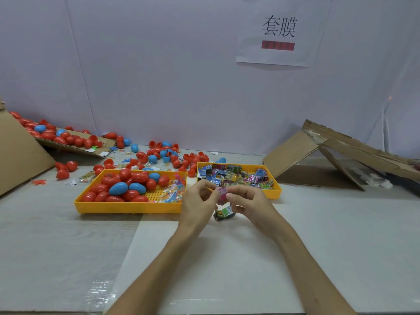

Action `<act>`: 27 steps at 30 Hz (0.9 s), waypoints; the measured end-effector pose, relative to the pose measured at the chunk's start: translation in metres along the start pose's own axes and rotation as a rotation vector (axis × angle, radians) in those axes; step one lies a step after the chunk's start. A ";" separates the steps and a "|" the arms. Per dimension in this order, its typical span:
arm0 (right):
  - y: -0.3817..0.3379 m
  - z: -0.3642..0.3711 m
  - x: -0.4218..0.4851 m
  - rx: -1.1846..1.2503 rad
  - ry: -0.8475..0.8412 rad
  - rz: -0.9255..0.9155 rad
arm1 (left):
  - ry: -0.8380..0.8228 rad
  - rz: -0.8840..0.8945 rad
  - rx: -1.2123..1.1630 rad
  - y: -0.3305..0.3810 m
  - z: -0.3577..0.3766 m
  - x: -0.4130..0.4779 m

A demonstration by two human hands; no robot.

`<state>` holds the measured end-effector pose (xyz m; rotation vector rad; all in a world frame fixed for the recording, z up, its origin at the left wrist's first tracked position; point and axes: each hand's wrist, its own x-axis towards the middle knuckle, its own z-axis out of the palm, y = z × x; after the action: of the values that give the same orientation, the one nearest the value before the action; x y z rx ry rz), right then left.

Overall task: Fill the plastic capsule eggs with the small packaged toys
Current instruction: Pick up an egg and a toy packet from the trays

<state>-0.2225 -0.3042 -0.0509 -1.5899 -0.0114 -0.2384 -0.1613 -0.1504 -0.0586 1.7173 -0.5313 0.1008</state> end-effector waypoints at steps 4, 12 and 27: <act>-0.002 -0.001 0.000 0.015 -0.006 0.022 | 0.029 0.097 0.060 -0.001 0.000 -0.001; -0.002 -0.004 -0.001 0.064 0.047 0.002 | 0.000 0.097 0.045 0.001 -0.004 0.001; -0.012 -0.004 -0.004 0.110 0.043 0.079 | 0.117 0.011 0.653 -0.012 -0.073 0.065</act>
<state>-0.2290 -0.3074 -0.0394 -1.4727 0.0706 -0.2063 -0.0826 -0.0987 -0.0306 2.3235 -0.4453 0.4174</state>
